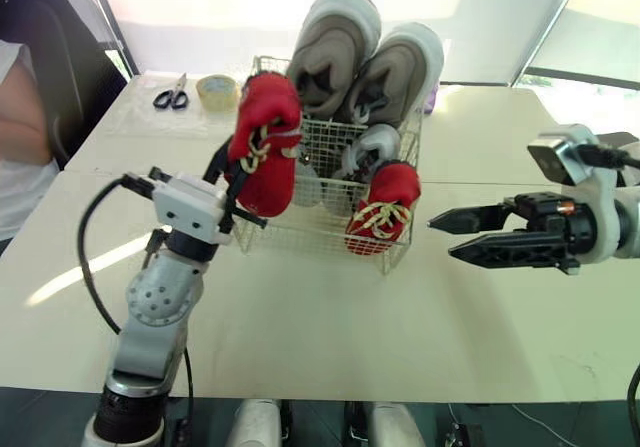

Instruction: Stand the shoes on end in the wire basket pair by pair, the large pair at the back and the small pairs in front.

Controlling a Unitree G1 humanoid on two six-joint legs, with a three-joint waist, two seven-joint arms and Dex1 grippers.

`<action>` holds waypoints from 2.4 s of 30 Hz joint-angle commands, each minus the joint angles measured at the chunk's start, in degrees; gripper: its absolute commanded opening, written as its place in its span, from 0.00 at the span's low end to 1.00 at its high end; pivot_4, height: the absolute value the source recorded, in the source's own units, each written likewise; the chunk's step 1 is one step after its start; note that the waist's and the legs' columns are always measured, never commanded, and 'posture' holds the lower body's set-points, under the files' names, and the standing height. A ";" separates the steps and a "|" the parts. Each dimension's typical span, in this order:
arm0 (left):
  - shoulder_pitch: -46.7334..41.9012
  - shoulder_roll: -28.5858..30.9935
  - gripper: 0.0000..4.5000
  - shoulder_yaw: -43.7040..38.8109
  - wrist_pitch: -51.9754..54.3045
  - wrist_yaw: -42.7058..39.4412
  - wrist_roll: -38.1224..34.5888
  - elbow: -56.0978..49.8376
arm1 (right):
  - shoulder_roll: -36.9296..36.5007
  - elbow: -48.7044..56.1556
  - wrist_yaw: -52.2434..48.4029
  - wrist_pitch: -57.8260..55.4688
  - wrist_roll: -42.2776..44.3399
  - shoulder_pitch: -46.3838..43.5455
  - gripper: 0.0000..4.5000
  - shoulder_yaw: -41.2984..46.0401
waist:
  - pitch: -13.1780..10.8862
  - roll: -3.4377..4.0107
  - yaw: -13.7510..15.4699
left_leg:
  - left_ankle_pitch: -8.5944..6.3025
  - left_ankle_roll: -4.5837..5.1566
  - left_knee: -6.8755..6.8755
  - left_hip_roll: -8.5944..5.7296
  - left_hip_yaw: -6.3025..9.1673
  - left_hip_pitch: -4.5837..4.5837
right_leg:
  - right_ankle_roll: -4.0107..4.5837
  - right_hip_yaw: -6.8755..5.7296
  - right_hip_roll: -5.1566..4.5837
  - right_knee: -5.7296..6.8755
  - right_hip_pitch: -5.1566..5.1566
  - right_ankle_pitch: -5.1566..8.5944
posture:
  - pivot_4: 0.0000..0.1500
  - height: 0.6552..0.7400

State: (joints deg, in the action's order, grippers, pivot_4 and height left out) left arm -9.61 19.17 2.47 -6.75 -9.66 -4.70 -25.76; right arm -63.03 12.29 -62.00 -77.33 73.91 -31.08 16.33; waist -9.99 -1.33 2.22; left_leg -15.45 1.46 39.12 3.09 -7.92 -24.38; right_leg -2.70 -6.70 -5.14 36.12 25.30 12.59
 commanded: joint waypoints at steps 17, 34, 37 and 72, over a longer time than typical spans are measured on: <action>-8.58 -5.28 0.00 3.46 -25.80 -3.58 8.49 27.04 | -0.02 3.35 9.51 -0.92 10.00 2.13 1.00 5.21 | 0.71 0.96 0.43 | -0.05 0.20 0.09 -0.17 0.06 0.07 | -0.04 -0.22 -0.33 -0.02 -0.22 0.00 | 1.00 1.00; -1.43 -6.18 0.00 2.77 -20.30 -7.52 1.64 30.44 | 2.12 3.20 13.10 2.93 10.74 3.84 1.00 4.20 | 1.25 1.55 0.02 | -0.11 0.45 0.10 -0.27 0.06 0.33 | -0.16 -0.21 -0.47 -0.13 -0.54 0.11 | 1.00 1.00; -1.60 -6.41 0.00 2.29 -16.16 -7.85 -0.24 28.06 | 2.63 3.40 13.20 3.66 10.28 3.80 1.00 3.74 | 1.27 1.59 -0.05 | -0.12 0.44 0.09 -0.25 0.06 0.40 | -0.17 -0.18 -0.46 -0.12 -0.57 0.12 | 1.00 1.00; -5.35 -5.43 0.00 4.70 -35.33 7.60 22.64 39.33 | 1.80 2.73 16.16 4.08 14.74 4.20 1.00 5.35 | 1.16 1.41 0.06 | -0.19 0.56 0.03 -0.26 0.02 -0.05 | -0.21 -0.18 -0.48 -0.21 -0.16 0.14 | 1.00 1.00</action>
State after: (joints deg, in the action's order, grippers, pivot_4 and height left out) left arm -16.05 13.03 5.94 -40.81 -3.05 14.06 7.36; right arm -60.01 14.39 -46.12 -73.06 86.33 -26.21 18.98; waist -8.83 0.08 2.29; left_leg -15.63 2.02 39.15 2.84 -7.89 -24.43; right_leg -2.91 -6.88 -5.63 35.89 25.12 12.73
